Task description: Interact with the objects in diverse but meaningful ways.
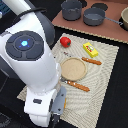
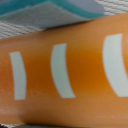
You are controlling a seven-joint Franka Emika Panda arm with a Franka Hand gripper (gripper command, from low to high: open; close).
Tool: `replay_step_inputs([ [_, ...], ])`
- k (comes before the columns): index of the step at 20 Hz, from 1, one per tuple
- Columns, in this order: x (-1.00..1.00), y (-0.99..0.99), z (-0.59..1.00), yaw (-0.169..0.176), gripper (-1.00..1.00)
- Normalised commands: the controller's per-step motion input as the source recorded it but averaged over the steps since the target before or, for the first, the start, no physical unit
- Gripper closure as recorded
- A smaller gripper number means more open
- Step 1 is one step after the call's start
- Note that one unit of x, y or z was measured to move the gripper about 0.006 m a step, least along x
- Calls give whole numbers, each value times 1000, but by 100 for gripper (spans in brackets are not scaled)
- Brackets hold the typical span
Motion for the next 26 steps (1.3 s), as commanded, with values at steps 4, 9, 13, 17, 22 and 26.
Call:
replay_step_inputs([
  [4, 554, 701, 986, 46, 100],
  [9, 421, 726, 711, 48, 100],
  [13, 263, 664, 416, 44, 100],
  [17, 86, 686, 136, 45, 100],
  [22, -152, 705, -42, 75, 100],
  [26, -521, 539, -182, 124, 100],
])
